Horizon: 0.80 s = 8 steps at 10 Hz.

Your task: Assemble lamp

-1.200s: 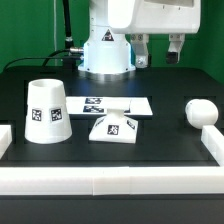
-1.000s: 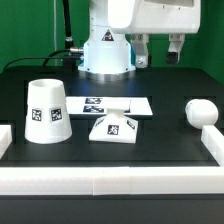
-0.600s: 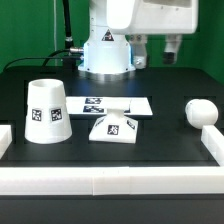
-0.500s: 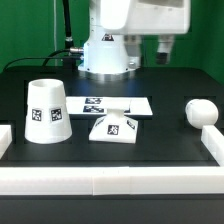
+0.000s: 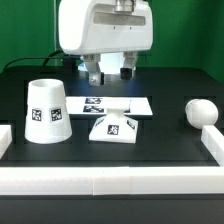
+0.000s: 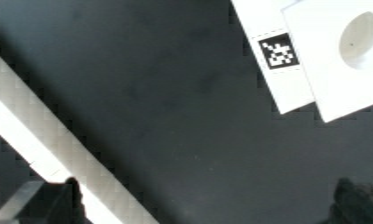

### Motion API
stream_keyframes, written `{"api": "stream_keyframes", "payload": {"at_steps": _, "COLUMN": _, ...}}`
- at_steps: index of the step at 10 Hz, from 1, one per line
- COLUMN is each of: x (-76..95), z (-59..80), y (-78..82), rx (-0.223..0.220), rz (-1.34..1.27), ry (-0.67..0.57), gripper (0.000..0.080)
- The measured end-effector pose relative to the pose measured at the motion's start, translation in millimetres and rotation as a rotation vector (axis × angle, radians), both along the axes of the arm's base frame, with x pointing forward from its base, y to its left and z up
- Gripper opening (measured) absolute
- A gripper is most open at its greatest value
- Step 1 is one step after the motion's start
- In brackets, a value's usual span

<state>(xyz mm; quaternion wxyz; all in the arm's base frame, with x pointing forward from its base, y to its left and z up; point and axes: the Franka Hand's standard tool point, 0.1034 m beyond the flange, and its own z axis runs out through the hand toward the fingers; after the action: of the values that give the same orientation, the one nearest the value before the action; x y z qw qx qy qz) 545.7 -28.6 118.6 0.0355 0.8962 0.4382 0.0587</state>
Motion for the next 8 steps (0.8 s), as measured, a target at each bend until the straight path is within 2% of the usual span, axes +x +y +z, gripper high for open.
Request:
{"api": "stream_keyframes", "payload": {"at_steps": 3, "x": -0.4, "z": -0.5, "y": 0.9, "rx": 0.037, "rz": -0.204, "ry": -0.001, "gripper": 0.0699}}
{"api": "stream_keyframes", "payload": {"at_steps": 6, "x": -25.6, "z": -17.3, "y": -1.7, "rx": 0.112, "rz": -0.607, "ry": 0.033, "gripper": 0.0699}}
{"api": "stream_keyframes", "payload": {"at_steps": 7, "x": -30.3, "z": -22.8, "y": -1.6, "rx": 0.125, "rz": -0.675, "ry": 0.036, "gripper": 0.0699}}
{"api": "stream_keyframes", "payload": {"at_steps": 8, "x": -28.8, "z": -21.7, "y": -0.5, "rx": 0.134, "rz": -0.724, "ry": 0.035, "gripper": 0.0699}}
